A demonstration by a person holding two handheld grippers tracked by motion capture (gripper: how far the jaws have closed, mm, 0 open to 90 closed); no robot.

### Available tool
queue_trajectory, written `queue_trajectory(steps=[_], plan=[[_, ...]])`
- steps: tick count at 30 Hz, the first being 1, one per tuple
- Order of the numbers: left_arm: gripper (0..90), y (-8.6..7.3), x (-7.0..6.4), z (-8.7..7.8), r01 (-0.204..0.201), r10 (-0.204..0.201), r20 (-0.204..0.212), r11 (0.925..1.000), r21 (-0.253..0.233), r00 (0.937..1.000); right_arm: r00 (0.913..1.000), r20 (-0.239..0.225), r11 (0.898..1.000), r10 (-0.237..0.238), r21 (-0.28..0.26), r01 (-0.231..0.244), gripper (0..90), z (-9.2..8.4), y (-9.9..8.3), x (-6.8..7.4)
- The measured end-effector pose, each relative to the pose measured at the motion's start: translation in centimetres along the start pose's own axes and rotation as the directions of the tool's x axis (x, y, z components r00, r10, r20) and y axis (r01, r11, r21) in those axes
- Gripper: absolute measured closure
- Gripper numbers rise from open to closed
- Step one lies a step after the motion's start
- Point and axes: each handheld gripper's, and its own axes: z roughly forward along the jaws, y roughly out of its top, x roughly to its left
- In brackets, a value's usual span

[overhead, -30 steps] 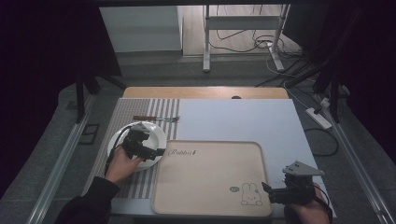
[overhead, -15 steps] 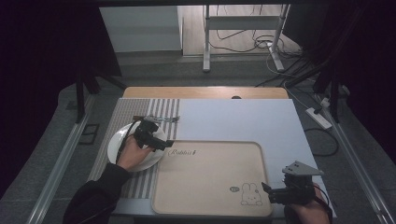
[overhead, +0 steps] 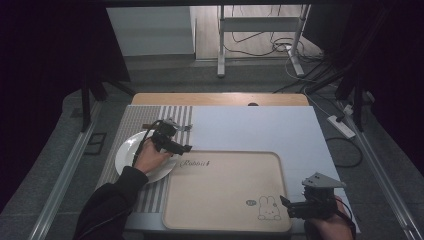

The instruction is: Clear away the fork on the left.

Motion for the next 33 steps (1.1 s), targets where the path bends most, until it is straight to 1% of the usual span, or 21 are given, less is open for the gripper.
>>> queue_trajectory(steps=[3, 4, 5, 9, 10, 12, 13, 14, 15, 16, 17, 19, 20, 25, 27, 28, 29, 30, 31, 32, 33], plan=[[1.4, 0.4, 0.3, 0.5, -0.017, 0.018, -0.033, 0.9994, 0.030, 0.9993, 1.0000, -0.001, 1.000, 0.000, -0.001, 0.000, 0.0, 0.0, 0.0, 0.0], [3.1, 0.4, 0.3, 0.5, -0.017, 0.018, -0.033, 0.9994, 0.030, 0.9993, 1.0000, -0.001, 1.000, 0.000, -0.001, 0.000, 0.0, 0.0, 0.0, 0.0], [5.7, 0.6, 0.5, 0.6, -0.015, 0.017, -0.062, 0.9991, 0.039, 0.9979, 1.0000, -0.002, 1.000, 0.000, -0.001, 0.000, 0.0, 0.0, 0.0, 0.0], [24.1, 0.9, 1.3, 0.4, 0.010, -0.007, -0.073, 0.9991, 0.041, 0.9973, 1.0000, -0.003, 1.000, -0.002, 0.001, 0.002, 0.0, 0.0, 0.0, 0.0], [24.1, 1.0, 1.6, 0.3, 0.016, -0.013, -0.074, 0.9991, 0.038, 0.9972, 1.0000, -0.003, 1.000, -0.002, 0.001, 0.002, 0.0, 0.0, 0.0, 0.0], [37.2, 1.1, 2.3, 0.2, 0.021, -0.018, -0.071, 0.9990, 0.040, 0.9973, 1.0000, -0.004, 1.000, -0.005, 0.003, 0.005, 0.0, 0.0, 0.0, 0.0], [51.8, 1.1, 2.7, 0.3, 0.025, -0.022, -0.071, 0.9985, 0.048, 0.9972, 1.0000, -0.004, 1.000, -0.007, 0.006, 0.007, 0.0, 0.0, 0.0, 0.0], [51.8, 1.1, 3.1, 0.3, 0.024, -0.020, -0.073, 0.9983, 0.053, 0.9971, 1.0000, -0.004, 1.000, -0.007, 0.006, 0.007, 0.0, 0.0, 0.0, 0.0], [55.8, 1.2, 3.4, 0.3, 0.025, -0.020, -0.082, 0.9980, 0.059, 0.9964, 1.0000, -0.006, 1.000, -0.007, 0.005, 0.007, 0.0, 0.0, 0.0, 0.0], [68.6, 1.2, 4.3, 0.3, 0.028, -0.021, -0.094, 0.9971, 0.071, 0.9953, 1.0000, -0.008, 1.000, -0.006, 0.006, 0.006, 0.0, 0.0, 0.0, 0.0], [74.1, 1.2, 4.3, 0.3, 0.028, -0.021, -0.094, 0.9971, 0.071, 0.9953, 1.0000, -0.008, 1.000, -0.006, 0.006, 0.006, 0.0, 0.0, 0.0, 0.0], [85.3, 1.3, 5.2, 0.3, 0.037, -0.027, -0.116, 0.9956, 0.087, 0.9929, 0.9999, -0.012, 1.000, -0.007, 0.009, 0.007, 0.0, 0.1, 0.0, 0.0], [88.2, 1.3, 5.6, 0.3, 0.045, -0.032, -0.132, 0.9947, 0.092, 0.9907, 0.9999, -0.010, 1.000, -0.007, 0.011, 0.008, 0.0, 0.1, 0.0, 0.0], [89.0, 1.7, 7.8, -0.2, 0.075, -0.055, -0.177, 0.9909, 0.112, 0.9828, 0.9999, -0.012, 1.000, -0.010, 0.014, 0.010, 0.0, 0.1, 0.0, 0.1], [89.0, 1.8, 8.8, -0.5, 0.100, -0.077, -0.193, 0.9889, 0.110, 0.9781, 0.9999, -0.012, 1.000, -0.009, 0.016, 0.010, 0.0, 0.1, 0.0, 0.1], [88.9, 1.8, 9.8, -0.8, 0.110, -0.083, -0.218, 0.9867, 0.119, 0.9725, 0.9998, -0.014, 1.000, -0.011, 0.015, 0.011, 0.0, 0.1, 0.0, 0.1], [88.9, 1.8, 9.8, -0.8, 0.110, -0.083, -0.218, 0.9867, 0.119, 0.9725, 0.9998, -0.014, 1.000, -0.011, 0.015, 0.011, 0.0, 0.1, 0.0, 0.1], [88.9, 1.6, 10.8, -1.0, 0.127, -0.095, -0.233, 0.9833, 0.130, 0.9679, 0.9998, -0.015, 1.000, -0.013, 0.016, 0.013, 0.0, 0.1, 0.0, 0.1], [88.9, 1.5, 11.3, -1.0, 0.135, -0.099, -0.246, 0.9814, 0.137, 0.9643, 0.9998, -0.015, 1.000, -0.014, 0.016, 0.014, 0.0, 0.2, 0.0, 0.1], [88.9, 1.5, 11.3, -1.0, 0.135, -0.099, -0.246, 0.9814, 0.137, 0.9643, 0.9998, -0.015, 1.000, -0.014, 0.016, 0.014, 0.0, 0.2, 0.0, 0.1], [88.9, 1.4, 11.8, -1.2, 0.140, -0.100, -0.255, 0.9797, 0.143, 0.9617, 0.9998, -0.015, 1.000, -0.014, 0.016, 0.015, 0.0, 0.2, 0.0, 0.1]])
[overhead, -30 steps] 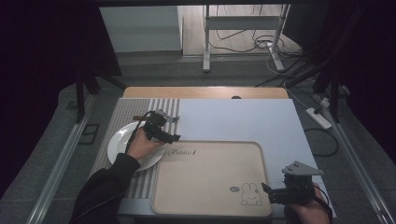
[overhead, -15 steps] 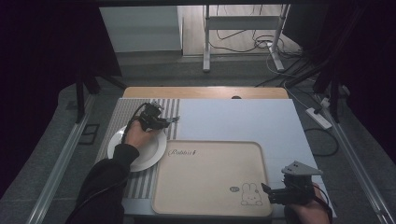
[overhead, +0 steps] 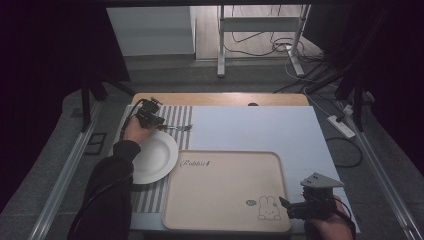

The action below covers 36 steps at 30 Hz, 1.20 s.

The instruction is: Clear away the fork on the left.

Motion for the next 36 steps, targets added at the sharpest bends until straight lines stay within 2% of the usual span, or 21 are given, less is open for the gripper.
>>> queue_trajectory(steps=[3, 6, 10, 13, 16, 21, 25, 30, 32, 33, 34, 35, 36], plan=[[88.9, -0.3, 1.4, 0.1, 0.019, -0.019, -0.024, 0.9996, 0.022, 0.9995, 1.0000, -0.002, 1.000, 0.003, 0.001, -0.003, 0.0, 0.0, 0.0, 0.0], [89.0, -0.7, 2.7, 0.2, 0.056, -0.055, -0.039, 0.9979, 0.033, 0.9977, 1.0000, -0.002, 1.000, 0.002, 0.001, -0.002, 0.0, 0.0, 0.0, 0.0], [88.9, -1.5, 3.8, 0.5, 0.083, -0.078, -0.063, 0.9941, 0.070, 0.9949, 1.0000, -0.003, 1.000, 0.002, 0.001, -0.002, 0.0, 0.0, 0.0, 0.0], [88.9, -2.0, 4.1, 0.5, 0.069, -0.063, -0.066, 0.9924, 0.102, 0.9959, 1.0000, -0.005, 1.000, 0.002, 0.003, -0.002, 0.0, 0.0, 0.0, 0.0], [89.0, -2.5, 3.8, 0.4, 0.051, -0.045, -0.051, 0.9923, 0.113, 0.9977, 1.0000, -0.004, 1.000, 0.000, 0.001, 0.000, 0.0, 0.0, 0.0, 0.0], [89.0, -2.9, 3.3, 0.1, 0.026, -0.026, -0.002, 0.9906, 0.134, 0.9997, 1.0000, -0.002, 1.000, -0.006, 0.002, 0.006, 0.0, 0.0, 0.0, 0.0], [89.1, -3.1, 3.4, -0.2, 0.008, -0.024, 0.093, 0.9862, 0.165, 0.9954, 1.0000, -0.003, 1.000, -0.007, 0.003, 0.007, 0.0, 0.0, 0.0, 0.0], [89.1, -3.3, 3.6, -0.3, 0.008, -0.027, 0.117, 0.9865, 0.164, 0.9927, 1.0000, -0.002, 1.000, -0.006, 0.002, 0.006, 0.0, 0.0, 0.0, 0.0], [89.0, -3.3, 3.8, -0.4, 0.020, -0.037, 0.115, 0.9891, 0.146, 0.9927, 1.0000, -0.003, 1.000, -0.006, 0.003, 0.006, 0.0, 0.0, 0.0, 0.0], [89.0, -3.2, 4.0, -0.6, 0.043, -0.057, 0.121, 0.9924, 0.116, 0.9910, 1.0000, -0.003, 1.000, -0.005, 0.003, 0.005, 0.0, 0.0, 0.0, 0.0], [85.3, -3.1, 4.3, -0.9, 0.061, -0.073, 0.141, 0.9944, 0.086, 0.9874, 1.0000, -0.003, 1.000, -0.004, 0.004, 0.004, 0.0, 0.0, 0.0, 0.0], [85.3, -3.0, 4.5, -1.2, 0.080, -0.089, 0.158, 0.9951, 0.058, 0.9835, 1.0000, -0.003, 1.000, -0.004, 0.004, 0.004, 0.0, 0.0, 0.0, 0.0], [80.7, -2.8, 4.6, -1.4, 0.089, -0.095, 0.165, 0.9952, 0.041, 0.9818, 1.0000, -0.003, 1.000, -0.003, 0.005, 0.003, 0.0, 0.0, 0.0, 0.0]])
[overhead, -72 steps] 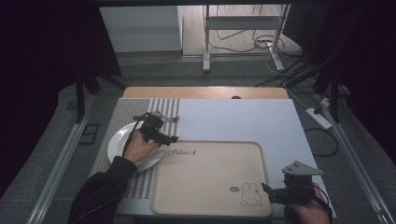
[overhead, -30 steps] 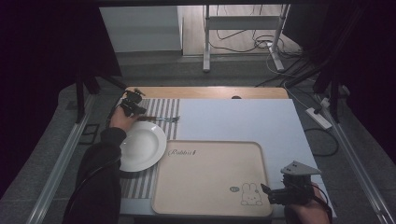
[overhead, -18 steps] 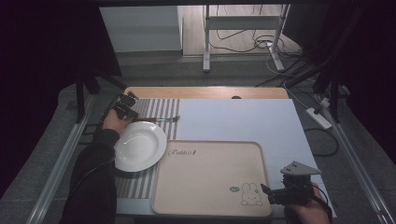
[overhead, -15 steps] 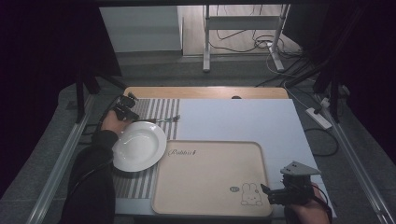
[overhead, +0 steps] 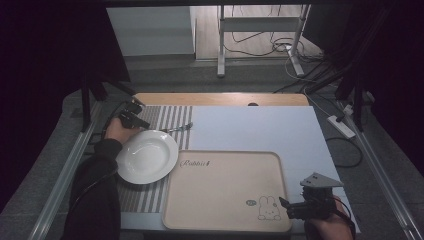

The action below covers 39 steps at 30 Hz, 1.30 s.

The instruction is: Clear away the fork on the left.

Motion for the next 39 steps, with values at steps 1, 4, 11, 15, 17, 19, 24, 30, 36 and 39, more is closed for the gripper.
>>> queue_trajectory(steps=[1, 4, 11, 15, 17, 19, 24, 30, 36, 39], plan=[[77.2, 0.2, -0.1, -0.1, -0.001, 0.001, 0.002, 1.0000, -0.010, 1.0000, 1.0000, 0.000, 1.000, 0.000, 0.000, 0.000, 0.0, 0.0, 0.0, 0.0], [60.8, 0.9, -0.7, -0.1, -0.031, 0.031, 0.005, 0.9994, -0.016, 0.9995, 1.0000, -0.002, 1.000, 0.000, 0.002, 0.000, 0.0, 0.0, 0.0, 0.0], [20.8, 2.3, -2.9, 1.8, -0.127, 0.126, 0.028, 0.9918, 0.017, 0.9916, 1.0000, -0.002, 1.000, -0.001, 0.000, 0.001, 0.0, 0.0, 0.0, 0.0], [5.3, 3.1, -4.0, 3.3, -0.157, 0.154, 0.058, 0.9861, 0.053, 0.9863, 1.0000, -0.003, 1.000, -0.001, -0.001, 0.001, 0.0, 0.0, 0.0, 0.0], [5.7, 3.2, -4.2, 3.6, -0.168, 0.164, 0.061, 0.9839, 0.061, 0.9846, 1.0000, -0.003, 1.000, -0.001, -0.002, 0.001, 0.0, 0.0, 0.0, 0.0], [7.5, 3.5, -4.7, 4.4, -0.191, 0.189, 0.025, 0.9762, 0.103, 0.9816, 1.0000, -0.004, 1.000, -0.001, -0.003, 0.001, 0.0, 0.0, 0.0, 0.0], [18.4, 3.7, -5.0, 4.9, -0.223, 0.227, -0.020, 0.9654, 0.136, 0.9736, 1.0000, -0.003, 1.000, 0.000, -0.002, 0.000, 0.0, 0.0, 0.0, 0.0], [45.5, 3.4, -4.1, 3.9, -0.238, 0.244, -0.031, 0.9618, 0.135, 0.9692, 1.0000, -0.002, 1.000, 0.002, 0.005, -0.002, 0.0, 0.0, 0.0, 0.0], [60.0, 3.0, -3.6, 3.5, -0.270, 0.275, -0.017, 0.9544, 0.126, 0.9614, 1.0000, 0.000, 1.000, -0.006, 0.013, 0.006, 0.0, 0.0, 0.0, 0.0], [63.7, 2.7, -3.6, 3.4, -0.319, 0.321, 0.002, 0.9395, 0.126, 0.9471, 1.0000, 0.000, 1.000, -0.007, 0.016, 0.007, 0.0, 0.1, 0.0, 0.0]])
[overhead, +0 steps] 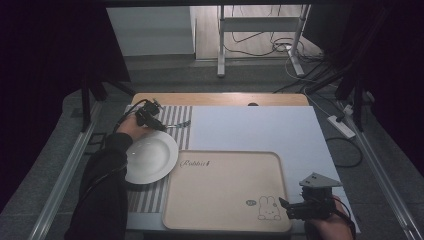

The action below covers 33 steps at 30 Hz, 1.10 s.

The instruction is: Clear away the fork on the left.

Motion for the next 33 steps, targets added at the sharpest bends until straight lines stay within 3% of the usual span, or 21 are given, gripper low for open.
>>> queue_trajectory(steps=[1, 4, 12, 15, 21, 25, 33], plan=[[67.0, 0.0, -0.1, 0.0, -0.030, 0.030, 0.004, 0.9996, 0.005, 0.9996, 1.0000, -0.001, 1.000, 0.001, 0.002, -0.001, 0.0, 0.0, 0.0, 0.0], [77.3, 0.0, -0.2, 0.0, -0.042, 0.042, 0.007, 0.9991, 0.005, 0.9991, 1.0000, -0.003, 1.000, 0.002, 0.004, -0.002, 0.0, 0.0, 0.0, 0.0], [77.9, -0.3, 0.5, 0.0, 0.022, -0.021, 0.054, 0.9995, -0.021, 0.9983, 1.0000, -0.003, 1.000, 0.003, 0.005, -0.003, 0.0, 0.0, 0.0, 0.0], [77.9, -0.5, 1.0, -0.2, 0.051, -0.050, 0.008, 0.9983, -0.030, 0.9987, 1.0000, -0.002, 1.000, 0.003, 0.004, -0.003, 0.0, 0.0, 0.0, 0.0], [78.0, -0.9, 1.8, -1.2, 0.078, -0.080, -0.038, 0.9959, -0.047, 0.9961, 1.0000, -0.001, 1.000, 0.004, 0.005, -0.004, 0.0, 0.0, 0.0, 0.0], [78.0, -1.0, 2.1, -2.3, 0.099, -0.103, -0.047, 0.9917, -0.082, 0.9936, 1.0000, 0.002, 1.000, 0.003, 0.002, -0.003, 0.0, 0.0, 0.0, 0.0], [77.9, -0.4, 1.5, -4.3, 0.101, -0.107, -0.048, 0.9884, -0.114, 0.9931, 1.0000, 0.002, 1.000, 0.002, 0.001, -0.002, 0.0, 0.0, 0.0, 0.0]])
